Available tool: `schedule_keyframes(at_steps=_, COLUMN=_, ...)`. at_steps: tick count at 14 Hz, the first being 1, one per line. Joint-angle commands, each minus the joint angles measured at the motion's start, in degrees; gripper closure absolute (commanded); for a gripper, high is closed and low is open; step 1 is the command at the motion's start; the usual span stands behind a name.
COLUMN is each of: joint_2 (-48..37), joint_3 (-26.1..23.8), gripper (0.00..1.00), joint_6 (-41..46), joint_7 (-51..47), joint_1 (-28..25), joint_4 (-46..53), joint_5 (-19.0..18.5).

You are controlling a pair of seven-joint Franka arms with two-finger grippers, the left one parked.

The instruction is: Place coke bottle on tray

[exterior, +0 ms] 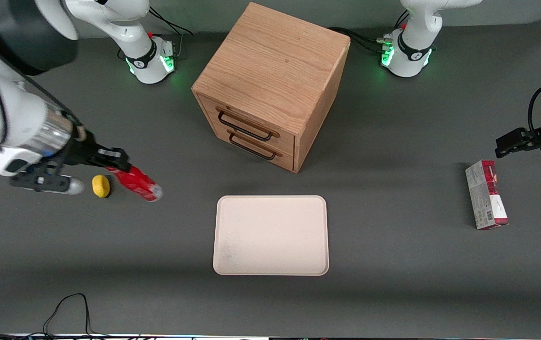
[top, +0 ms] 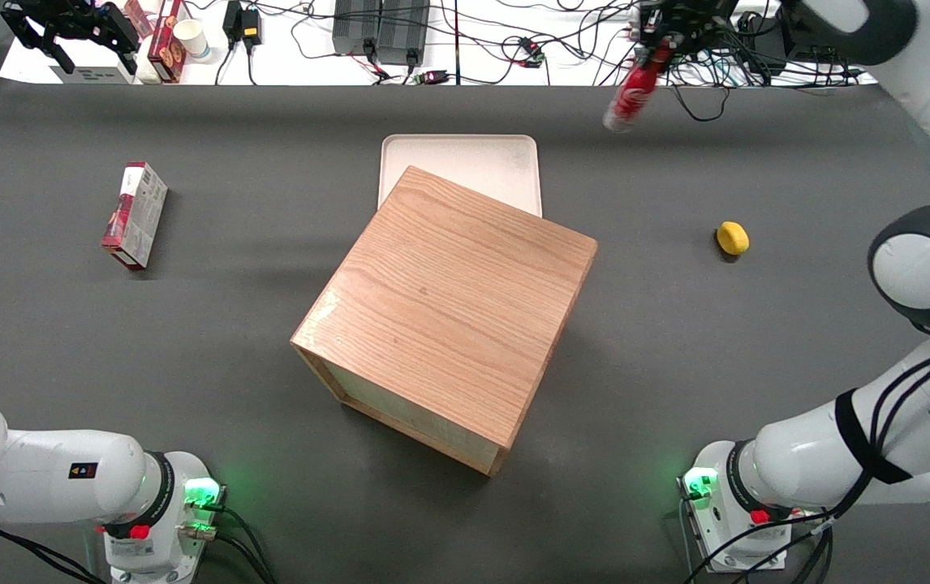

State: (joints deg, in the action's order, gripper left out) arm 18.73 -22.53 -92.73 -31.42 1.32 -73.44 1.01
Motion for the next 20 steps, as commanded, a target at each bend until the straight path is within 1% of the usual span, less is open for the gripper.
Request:
schedule_keyframes(at_steps=1, joint_2=12.9, joint_3=-11.4, gripper=1.0, joint_6=-5.7, joint_7=-14.1, joint_1=-0.8, joint_4=8.3, joint_5=-13.2)
schedule_keyframes(at_steps=2, joint_2=16.3, joint_3=-13.8, gripper=1.0, joint_6=-6.7, joint_7=-16.0, joint_1=-1.4, joint_4=9.9, joint_5=-17.9)
schedule_keyframes(at_steps=3, joint_2=18.7, joint_3=-14.3, gripper=1.0, joint_6=-6.8, joint_7=-16.0, joint_1=-2.1, joint_4=11.7, joint_5=-19.2)
schedule_keyframes(at_steps=4, joint_2=20.5, joint_3=-14.3, gripper=1.0, joint_6=-7.5, joint_7=-15.4, joint_1=-3.1, joint_4=13.5, joint_5=-19.3)
schedule_keyframes(at_steps=5, joint_2=22.0, joint_3=-14.2, gripper=1.0, joint_6=-9.1, joint_7=-15.2, joint_1=-3.2, joint_4=13.9, joint_5=-19.6)
schedule_keyframes(at_steps=6, joint_2=23.5, joint_3=-14.3, gripper=1.0, joint_6=-11.7, joint_7=-15.0, joint_1=-3.3, joint_4=13.8, joint_5=-20.6)
schedule_keyframes(at_steps=9, joint_2=30.1, joint_3=-13.9, gripper=1.0, joint_6=-20.7, joint_7=-15.1, joint_1=-5.4, joint_4=13.8, joint_5=-24.6)
schedule_keyframes(at_steps=11, joint_2=34.0, joint_3=-13.6, gripper=1.0, joint_6=-23.7, joint_7=-14.7, joint_1=-6.0, joint_4=13.8, joint_5=-29.6)
schedule_keyframes(at_steps=12, joint_2=35.1, joint_3=-13.6, gripper=1.0, joint_6=-23.7, joint_7=-13.8, joint_1=-6.1, joint_4=13.8, joint_5=-31.1)
schedule_keyframes(at_steps=15, joint_2=36.3, joint_3=-13.0, gripper=1.0, joint_6=-24.1, joint_7=-12.1, joint_1=-6.1, joint_4=13.7, joint_5=-31.2)
schedule_keyframes(at_steps=17, joint_2=36.7, joint_3=-12.5, gripper=1.0, joint_6=-25.9, joint_7=-12.1, joint_1=-6.1, joint_4=13.3, joint_5=-31.2)
schedule_keyframes(at_steps=18, joint_2=36.9, joint_3=-12.1, gripper=0.75, joint_6=-26.1, joint_7=-12.1, joint_1=-6.1, joint_4=13.3, joint_5=-31.2)
schedule_keyframes(at_steps=19, joint_2=36.8, joint_3=-12.0, gripper=0.02, joint_6=-26.3, joint_7=-12.1, joint_1=-6.1, joint_4=13.1, joint_5=-31.3)
schedule_keyframes(at_steps=20, joint_2=36.8, joint_3=-12.0, gripper=0.0, joint_6=-26.3, joint_7=-12.1, joint_1=-6.2, joint_4=13.1, joint_5=-31.3)
